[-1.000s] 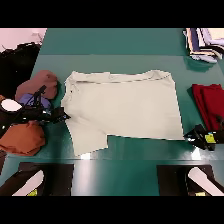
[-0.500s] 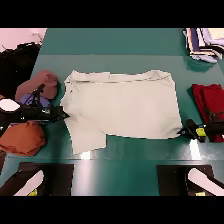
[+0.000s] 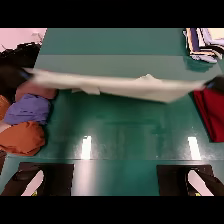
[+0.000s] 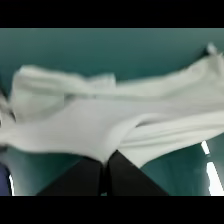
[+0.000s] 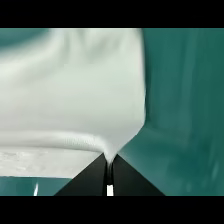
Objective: Fold the shirts.
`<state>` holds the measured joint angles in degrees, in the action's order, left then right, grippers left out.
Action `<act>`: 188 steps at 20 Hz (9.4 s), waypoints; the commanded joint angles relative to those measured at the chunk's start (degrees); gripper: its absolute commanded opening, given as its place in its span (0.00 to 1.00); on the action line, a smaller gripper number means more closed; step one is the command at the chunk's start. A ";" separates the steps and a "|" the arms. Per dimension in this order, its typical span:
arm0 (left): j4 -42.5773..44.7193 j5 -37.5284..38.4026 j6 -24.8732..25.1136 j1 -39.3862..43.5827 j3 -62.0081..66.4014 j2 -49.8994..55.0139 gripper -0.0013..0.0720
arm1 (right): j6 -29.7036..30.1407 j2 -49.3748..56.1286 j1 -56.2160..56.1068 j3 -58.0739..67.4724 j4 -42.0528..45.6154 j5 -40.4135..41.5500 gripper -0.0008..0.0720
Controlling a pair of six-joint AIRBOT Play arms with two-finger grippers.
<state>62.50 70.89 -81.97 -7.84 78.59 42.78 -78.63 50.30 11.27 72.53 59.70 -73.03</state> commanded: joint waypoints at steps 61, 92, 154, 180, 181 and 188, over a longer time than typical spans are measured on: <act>5.51 4.28 -10.60 1.92 -52.13 3.08 0.60 | -2.71 18.82 -5.25 -2.99 4.72 6.08 0.63; -13.05 -1.42 -0.48 1.92 -46.86 3.10 0.05 | -5.53 3.67 1.57 -47.21 1.42 -3.37 0.63; -11.56 -16.04 2.60 25.00 -6.78 42.29 0.05 | 10.64 45.48 -0.26 -8.68 -14.95 -1.64 0.40; -10.95 -13.57 -3.76 35.69 17.00 66.40 0.05 | 4.28 32.02 -30.77 28.41 -21.14 -2.58 0.04; -9.09 -12.50 -3.78 34.10 17.35 65.02 0.05 | 4.83 32.02 -31.78 28.41 -21.20 -1.68 0.04; 10.29 -6.51 -5.46 15.72 17.59 43.91 0.05 | 10.88 38.66 -43.82 28.46 -31.65 4.87 0.04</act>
<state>64.84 61.01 -87.18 15.25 95.94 94.70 -71.31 85.76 -27.38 100.92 33.85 -72.20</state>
